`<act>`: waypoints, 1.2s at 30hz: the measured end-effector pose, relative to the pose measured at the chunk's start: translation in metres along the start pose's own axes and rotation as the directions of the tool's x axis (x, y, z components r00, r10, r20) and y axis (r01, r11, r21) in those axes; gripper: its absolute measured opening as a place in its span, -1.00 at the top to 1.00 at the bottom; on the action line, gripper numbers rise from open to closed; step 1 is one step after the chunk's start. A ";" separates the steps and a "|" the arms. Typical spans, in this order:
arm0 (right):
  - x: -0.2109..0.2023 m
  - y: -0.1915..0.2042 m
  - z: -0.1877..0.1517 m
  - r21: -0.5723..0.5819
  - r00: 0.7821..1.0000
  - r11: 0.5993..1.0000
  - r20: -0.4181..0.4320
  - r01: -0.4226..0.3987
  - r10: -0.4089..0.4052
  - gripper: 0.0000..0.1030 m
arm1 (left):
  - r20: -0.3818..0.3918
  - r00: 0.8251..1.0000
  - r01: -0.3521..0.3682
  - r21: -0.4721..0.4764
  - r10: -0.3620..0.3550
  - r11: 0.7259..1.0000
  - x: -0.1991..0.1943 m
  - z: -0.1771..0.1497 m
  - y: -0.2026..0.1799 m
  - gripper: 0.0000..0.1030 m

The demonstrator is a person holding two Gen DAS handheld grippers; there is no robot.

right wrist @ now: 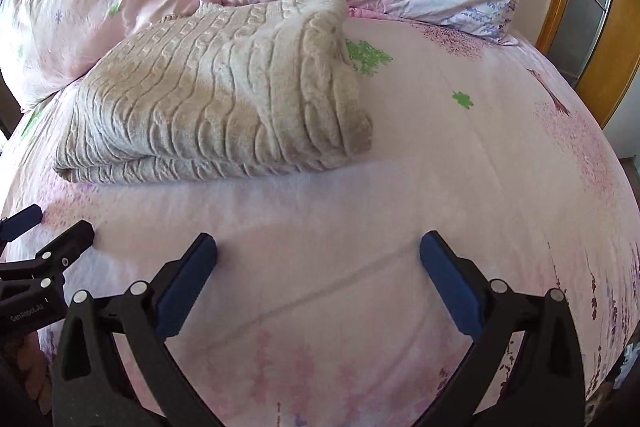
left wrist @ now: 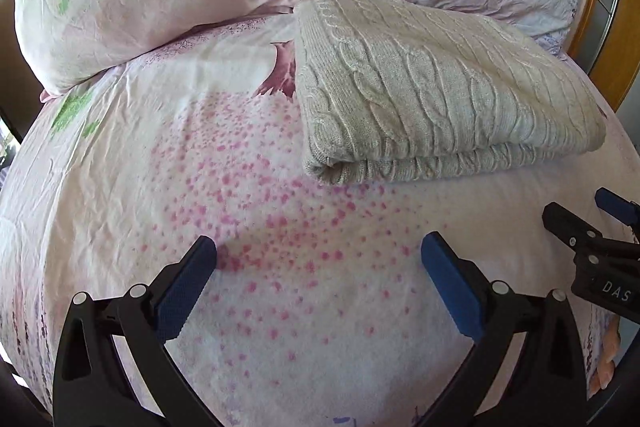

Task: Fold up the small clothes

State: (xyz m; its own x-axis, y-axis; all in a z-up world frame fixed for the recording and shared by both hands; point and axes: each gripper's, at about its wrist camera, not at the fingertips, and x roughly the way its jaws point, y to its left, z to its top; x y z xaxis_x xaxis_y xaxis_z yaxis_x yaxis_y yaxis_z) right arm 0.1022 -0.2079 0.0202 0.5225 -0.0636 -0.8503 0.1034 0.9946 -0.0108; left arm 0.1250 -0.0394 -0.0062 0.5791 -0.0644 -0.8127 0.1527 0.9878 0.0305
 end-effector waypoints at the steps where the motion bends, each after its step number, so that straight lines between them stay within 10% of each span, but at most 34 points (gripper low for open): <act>1: 0.000 0.000 0.000 0.001 1.000 1.000 0.000 -0.001 0.001 -0.96 | 0.000 1.000 0.001 0.000 -0.001 1.000 0.000 0.000 0.000 -0.97; 36: 0.000 0.001 -0.001 -0.013 1.000 1.000 0.002 -0.001 0.001 -0.96 | 0.000 1.000 0.001 -0.001 -0.001 1.000 0.000 0.000 0.000 -0.97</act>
State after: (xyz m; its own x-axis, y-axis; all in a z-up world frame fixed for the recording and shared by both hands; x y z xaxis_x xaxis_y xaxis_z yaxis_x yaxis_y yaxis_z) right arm 0.1015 -0.2069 0.0201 0.5240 -0.0624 -0.8494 0.0917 0.9956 -0.0166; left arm 0.1247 -0.0398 -0.0059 0.5788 -0.0652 -0.8129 0.1526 0.9878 0.0294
